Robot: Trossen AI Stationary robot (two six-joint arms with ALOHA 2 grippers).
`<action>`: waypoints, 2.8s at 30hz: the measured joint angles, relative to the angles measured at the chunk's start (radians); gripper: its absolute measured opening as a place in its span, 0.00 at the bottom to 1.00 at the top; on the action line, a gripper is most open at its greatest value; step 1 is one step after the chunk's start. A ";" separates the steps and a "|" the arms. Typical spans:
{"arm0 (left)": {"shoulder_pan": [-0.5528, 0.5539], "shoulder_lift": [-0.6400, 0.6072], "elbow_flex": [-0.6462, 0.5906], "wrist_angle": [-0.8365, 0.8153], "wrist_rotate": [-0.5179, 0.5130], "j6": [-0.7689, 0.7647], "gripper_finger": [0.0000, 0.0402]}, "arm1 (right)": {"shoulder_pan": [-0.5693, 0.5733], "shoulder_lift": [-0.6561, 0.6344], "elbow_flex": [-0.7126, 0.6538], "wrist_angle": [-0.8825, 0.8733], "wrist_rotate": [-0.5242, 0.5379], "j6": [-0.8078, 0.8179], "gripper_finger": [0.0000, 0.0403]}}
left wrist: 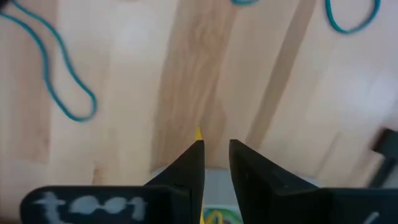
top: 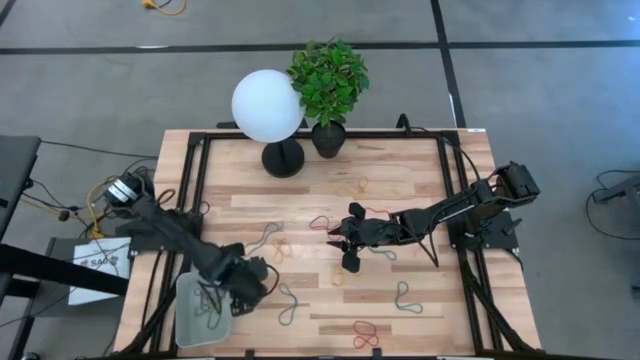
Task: Pick and place items into bin
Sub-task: Put the yellow rubber band into the gray bin
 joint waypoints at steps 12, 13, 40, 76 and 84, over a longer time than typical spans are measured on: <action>0.128 0.122 -0.005 0.011 0.256 0.189 0.16 | 0.000 0.000 -0.001 -0.008 0.000 0.000 0.30; 0.130 0.141 -0.005 0.002 0.281 0.207 0.16 | 0.000 0.000 -0.001 -0.008 0.000 0.000 0.30; 0.152 0.243 0.027 -0.094 0.257 0.314 0.16 | -0.002 0.000 -0.001 -0.012 0.000 -0.001 0.30; 0.128 0.328 0.027 -0.073 0.285 0.340 0.16 | -0.002 0.000 -0.001 -0.030 -0.003 0.000 0.30; 0.128 0.323 0.028 -0.117 0.256 0.344 0.16 | -0.002 0.000 -0.001 -0.030 -0.003 0.000 0.30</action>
